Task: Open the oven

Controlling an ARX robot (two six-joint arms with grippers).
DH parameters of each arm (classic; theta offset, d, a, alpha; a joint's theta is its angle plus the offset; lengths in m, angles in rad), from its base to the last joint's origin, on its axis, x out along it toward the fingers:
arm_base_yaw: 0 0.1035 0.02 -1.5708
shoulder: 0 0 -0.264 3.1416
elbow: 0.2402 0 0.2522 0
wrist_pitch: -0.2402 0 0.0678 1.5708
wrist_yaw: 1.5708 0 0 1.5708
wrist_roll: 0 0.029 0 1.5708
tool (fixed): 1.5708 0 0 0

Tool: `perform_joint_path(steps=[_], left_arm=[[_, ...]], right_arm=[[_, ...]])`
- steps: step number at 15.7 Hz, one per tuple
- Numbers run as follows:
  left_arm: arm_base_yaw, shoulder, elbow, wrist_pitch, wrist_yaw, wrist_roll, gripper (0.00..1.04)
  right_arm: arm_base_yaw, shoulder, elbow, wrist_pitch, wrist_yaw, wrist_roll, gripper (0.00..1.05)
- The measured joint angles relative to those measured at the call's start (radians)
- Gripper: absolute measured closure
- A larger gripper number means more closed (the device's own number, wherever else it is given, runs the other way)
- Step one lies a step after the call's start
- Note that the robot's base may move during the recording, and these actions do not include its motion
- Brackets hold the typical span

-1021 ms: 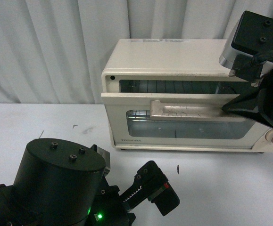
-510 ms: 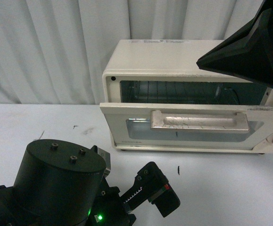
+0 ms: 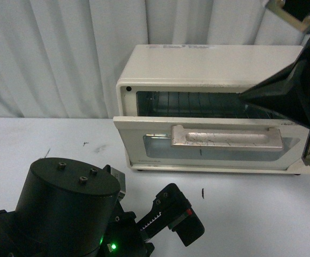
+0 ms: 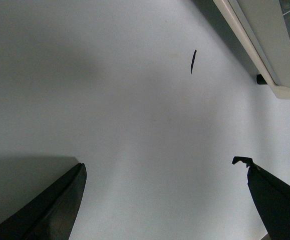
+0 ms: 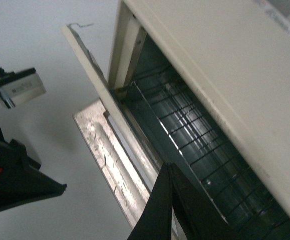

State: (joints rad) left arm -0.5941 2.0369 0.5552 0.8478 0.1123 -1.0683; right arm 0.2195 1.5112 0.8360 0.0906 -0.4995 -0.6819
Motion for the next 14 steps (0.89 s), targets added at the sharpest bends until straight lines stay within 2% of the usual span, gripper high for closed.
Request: perform_joint_path(steps=[7,11,14], left_arm=[[0.000,0.000,0.000,0.000,0.000,0.000,0.07],[0.000,0.000,0.000,0.000,0.000,0.000,0.07],[0.000,0.000,0.000,0.000,0.000,0.000,0.07]], right_arm=[[-0.004,0.093,-0.006,0.085,0.011,0.006,1.03],[-0.005,0.110,0.005,0.077,0.013,0.006,1.03],[-0.005,0.110,0.004,0.002,-0.002,0.004,1.03]])
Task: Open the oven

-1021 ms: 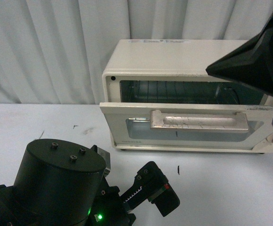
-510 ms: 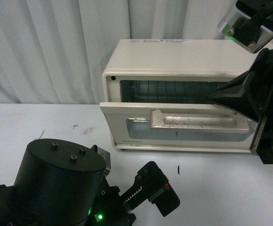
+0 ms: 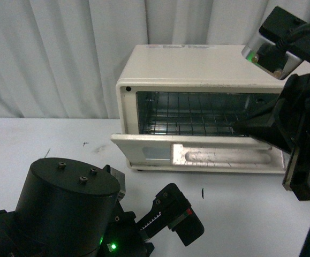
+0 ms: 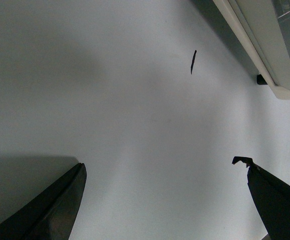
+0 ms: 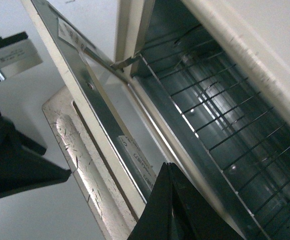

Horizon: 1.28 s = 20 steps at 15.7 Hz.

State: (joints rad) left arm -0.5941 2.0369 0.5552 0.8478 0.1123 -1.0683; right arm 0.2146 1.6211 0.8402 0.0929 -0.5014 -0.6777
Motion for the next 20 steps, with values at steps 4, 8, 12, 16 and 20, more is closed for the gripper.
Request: perform_joint_path(steps=[4,8,12,16,20], left_arm=[[0.000,-0.001,-0.002,0.001,0.000,-0.004,0.07],[0.000,-0.001,-0.002,0.001,0.000,-0.004,0.07],[0.000,-0.001,-0.002,0.001,0.000,-0.004,0.07],[0.000,-0.001,-0.002,0.001,0.000,-0.004,0.07],[0.000,-0.001,-0.002,0.002,0.000,-0.004,0.07]], right_arm=[[-0.013,-0.037,0.002,-0.057,-0.040,0.005,1.03],[-0.020,-0.064,0.008,0.012,-0.013,0.016,1.03],[-0.053,-0.184,0.043,0.081,0.079,0.000,1.03],[-0.058,-0.192,0.044,0.077,0.087,-0.011,0.60],[-0.029,-0.211,-0.093,0.442,0.406,0.190,0.53]])
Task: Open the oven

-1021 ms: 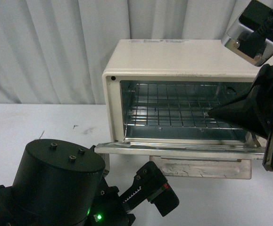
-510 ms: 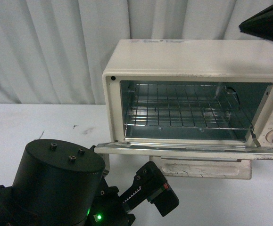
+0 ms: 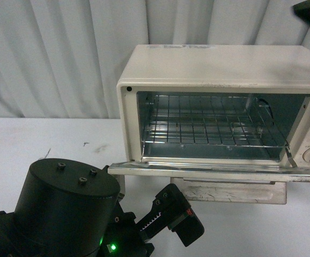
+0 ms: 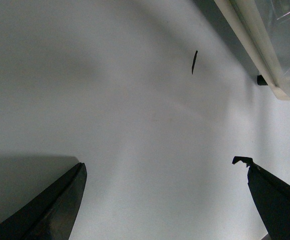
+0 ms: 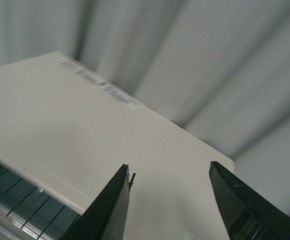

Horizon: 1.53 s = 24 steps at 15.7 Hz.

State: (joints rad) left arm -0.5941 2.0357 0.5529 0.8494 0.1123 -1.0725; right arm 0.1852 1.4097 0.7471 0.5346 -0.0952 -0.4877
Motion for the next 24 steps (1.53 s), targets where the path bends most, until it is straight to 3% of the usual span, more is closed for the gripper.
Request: perform_joint_path(steps=[1,3,4,9,11,16,18,24], left_arm=[[0.000,0.000,0.000,0.000,0.003,0.001,0.07],[0.000,0.000,0.000,-0.002,-0.001,0.000,0.07],[0.000,0.000,0.000,-0.001,-0.002,0.000,0.07],[0.000,0.000,0.000,-0.001,-0.003,0.000,0.07],[0.000,0.000,0.000,-0.001,-0.001,0.000,0.07],[0.000,0.000,0.000,-0.002,-0.001,0.000,0.07],[0.000,0.000,0.000,-0.002,-0.001,0.000,0.07],[0.000,0.000,0.000,-0.002,0.000,0.000,0.07]], right_arm=[[-0.003,-0.044,-0.110,0.128,0.142,0.148,0.64],[-0.037,-0.108,-0.227,0.244,0.234,0.325,0.80],[-0.065,-0.216,-0.371,0.285,0.216,0.443,1.03],[-0.116,-0.399,-0.548,0.274,0.170,0.470,1.03],[-0.192,-0.487,-0.605,0.236,0.104,0.471,1.03],[-0.190,-0.686,-0.682,0.114,0.098,0.473,1.03],[-0.190,-0.709,-0.721,0.151,0.098,0.473,1.03],[-0.190,-0.919,-0.737,-0.051,0.097,0.473,1.03]])
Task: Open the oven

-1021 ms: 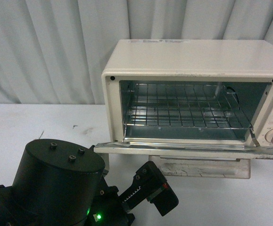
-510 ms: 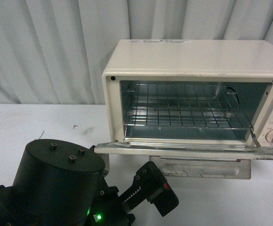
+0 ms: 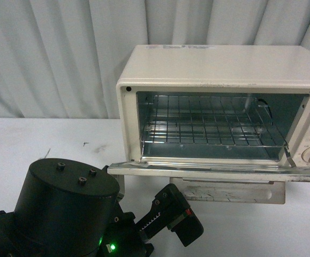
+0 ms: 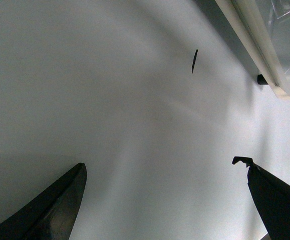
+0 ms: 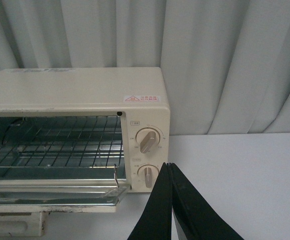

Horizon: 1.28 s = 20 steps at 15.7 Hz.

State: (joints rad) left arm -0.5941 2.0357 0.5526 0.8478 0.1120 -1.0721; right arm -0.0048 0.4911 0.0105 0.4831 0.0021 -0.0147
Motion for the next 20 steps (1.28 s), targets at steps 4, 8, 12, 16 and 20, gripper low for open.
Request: perform_joint_path(steps=[4,8,12,16,20], left_arm=[[0.000,0.000,0.000,0.000,0.000,0.000,0.07],[0.000,0.000,0.000,0.000,0.000,0.000,0.07],[0.000,0.000,0.000,0.000,0.000,0.000,0.07],[0.000,0.000,0.000,0.000,0.000,0.000,0.07],[0.000,0.000,0.000,-0.001,0.000,0.000,0.07]], right_arm=[[0.000,-0.117,0.000,-0.106,0.000,0.000,1.03],[0.000,-0.206,0.000,-0.194,0.000,0.000,1.03],[0.000,-0.271,0.000,-0.260,0.000,0.000,1.03],[0.000,-0.338,0.000,-0.341,0.000,0.000,1.03],[0.000,-0.487,0.000,-0.493,-0.002,0.000,1.03]])
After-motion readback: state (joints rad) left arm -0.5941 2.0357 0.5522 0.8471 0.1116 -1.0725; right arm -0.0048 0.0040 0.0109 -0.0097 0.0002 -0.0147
